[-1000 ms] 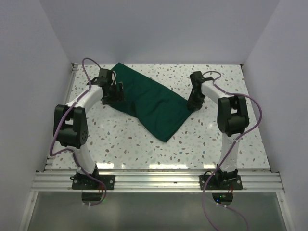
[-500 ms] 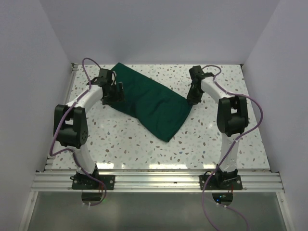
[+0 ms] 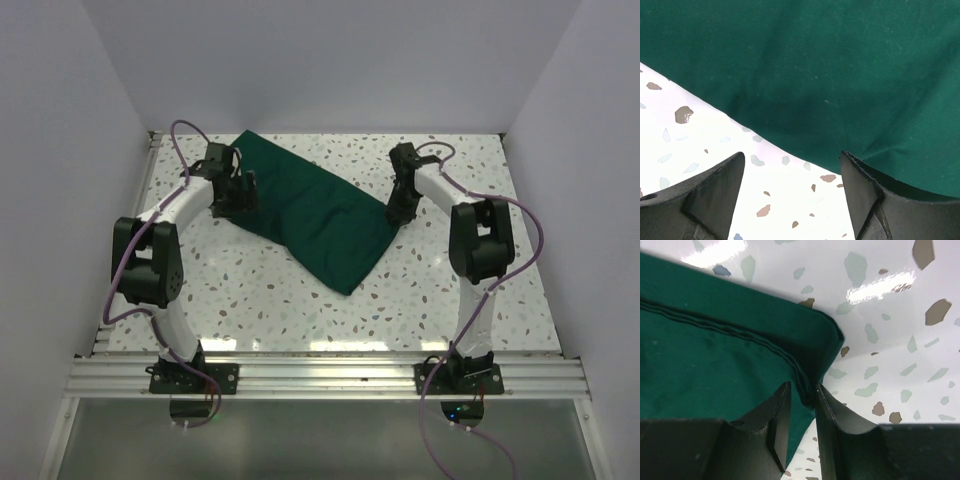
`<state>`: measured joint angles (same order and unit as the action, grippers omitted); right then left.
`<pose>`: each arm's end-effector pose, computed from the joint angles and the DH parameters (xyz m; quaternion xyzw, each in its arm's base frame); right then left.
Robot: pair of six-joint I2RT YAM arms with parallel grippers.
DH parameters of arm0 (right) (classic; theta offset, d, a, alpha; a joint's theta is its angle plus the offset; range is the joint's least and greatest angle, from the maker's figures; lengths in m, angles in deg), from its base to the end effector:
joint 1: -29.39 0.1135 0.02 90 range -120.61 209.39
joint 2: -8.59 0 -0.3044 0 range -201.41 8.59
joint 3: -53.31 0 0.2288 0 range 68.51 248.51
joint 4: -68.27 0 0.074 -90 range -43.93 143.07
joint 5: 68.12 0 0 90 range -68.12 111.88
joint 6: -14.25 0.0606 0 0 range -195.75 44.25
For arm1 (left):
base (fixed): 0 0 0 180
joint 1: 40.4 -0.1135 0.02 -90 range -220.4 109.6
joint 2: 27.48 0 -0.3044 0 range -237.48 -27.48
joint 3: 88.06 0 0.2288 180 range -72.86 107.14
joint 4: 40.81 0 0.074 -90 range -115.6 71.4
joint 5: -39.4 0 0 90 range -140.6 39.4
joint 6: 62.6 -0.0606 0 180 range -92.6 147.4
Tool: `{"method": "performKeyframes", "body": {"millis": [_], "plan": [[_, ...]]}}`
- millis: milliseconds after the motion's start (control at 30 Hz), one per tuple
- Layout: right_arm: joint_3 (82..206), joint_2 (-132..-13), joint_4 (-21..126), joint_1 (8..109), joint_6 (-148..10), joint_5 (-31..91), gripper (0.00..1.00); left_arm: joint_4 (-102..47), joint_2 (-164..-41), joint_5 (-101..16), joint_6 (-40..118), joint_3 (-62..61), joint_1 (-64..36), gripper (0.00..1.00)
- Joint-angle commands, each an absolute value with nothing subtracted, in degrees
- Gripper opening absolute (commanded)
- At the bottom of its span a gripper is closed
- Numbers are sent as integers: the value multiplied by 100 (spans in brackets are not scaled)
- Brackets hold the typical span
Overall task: Open and lay out the surgical kit
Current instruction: Open the surgical kit at the center of the board.
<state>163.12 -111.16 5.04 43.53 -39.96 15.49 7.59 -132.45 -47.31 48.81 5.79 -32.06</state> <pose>0.4237 0.0998 0.2098 0.1935 0.9686 0.0117 0.1557 0.3867 -0.0602 0.2475 -0.1023 0.9590 -0.0942 0.2468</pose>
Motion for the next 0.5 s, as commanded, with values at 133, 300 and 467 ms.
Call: {"method": "performKeyframes", "body": {"millis": [133,300,467], "plan": [[16089,-11024,376,4583,-3989,1678,26,709,-13330,-4753,4752,651,-3188,80],[16203,-11076,289,4609,-4059,1573,12,657,-13330,-4752,4761,598,-3188,80],[16352,-11182,235,4601,-4103,1503,0,648,-13260,-4823,4726,510,-3188,80]]}}
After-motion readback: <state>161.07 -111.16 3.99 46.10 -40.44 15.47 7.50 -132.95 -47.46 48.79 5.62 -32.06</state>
